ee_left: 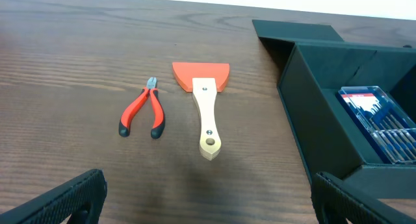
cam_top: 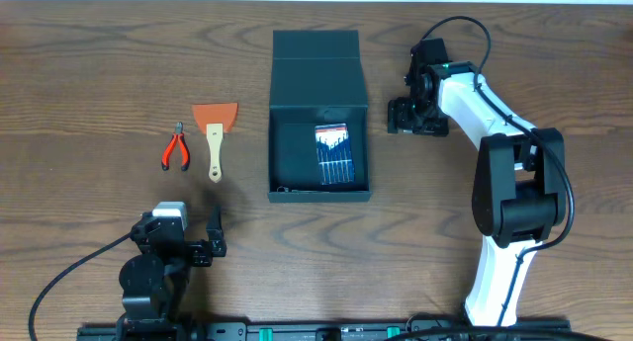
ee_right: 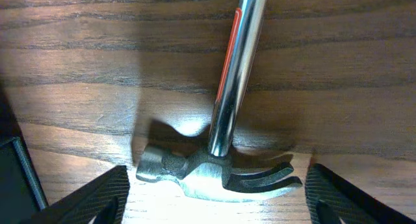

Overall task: Pack container
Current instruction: 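Grasp the claw hammer by its handle with the right gripper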

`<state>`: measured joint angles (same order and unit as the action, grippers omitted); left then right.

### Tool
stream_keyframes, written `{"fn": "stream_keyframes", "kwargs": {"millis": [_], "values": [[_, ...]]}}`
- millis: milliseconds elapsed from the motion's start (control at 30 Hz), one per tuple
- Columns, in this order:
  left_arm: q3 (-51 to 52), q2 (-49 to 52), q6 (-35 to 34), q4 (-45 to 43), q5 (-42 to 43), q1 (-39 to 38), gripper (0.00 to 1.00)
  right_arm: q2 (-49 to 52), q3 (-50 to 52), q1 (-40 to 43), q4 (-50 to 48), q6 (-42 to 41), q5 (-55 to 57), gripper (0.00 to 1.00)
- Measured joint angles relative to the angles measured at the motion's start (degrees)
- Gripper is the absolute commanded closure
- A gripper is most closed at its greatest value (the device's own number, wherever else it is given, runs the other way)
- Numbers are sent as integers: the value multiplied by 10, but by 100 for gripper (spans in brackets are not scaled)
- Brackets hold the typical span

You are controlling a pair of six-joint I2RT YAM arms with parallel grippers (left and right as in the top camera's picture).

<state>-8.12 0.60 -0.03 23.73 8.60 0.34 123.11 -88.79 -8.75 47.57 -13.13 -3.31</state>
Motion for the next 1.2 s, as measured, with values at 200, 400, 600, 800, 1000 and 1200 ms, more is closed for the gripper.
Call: {"fn": "stream_keyframes", "kwargs": {"millis": [200,400,600,800,1000,1200], "values": [[0,0,0,0,0,0,2,0,0,0,4,0,0,30],[0,0,0,0,0,0,1,0,0,0,4,0,0,34],[0,0,0,0,0,0,1,0,0,0,4,0,-2,43],[0,0,0,0,0,0,2,0,0,0,3,0,-4,46],[0,0,0,0,0,0,2,0,0,0,3,0,-4,56],[0,0,0,0,0,0,2,0,0,0,5,0,-7,63]]}}
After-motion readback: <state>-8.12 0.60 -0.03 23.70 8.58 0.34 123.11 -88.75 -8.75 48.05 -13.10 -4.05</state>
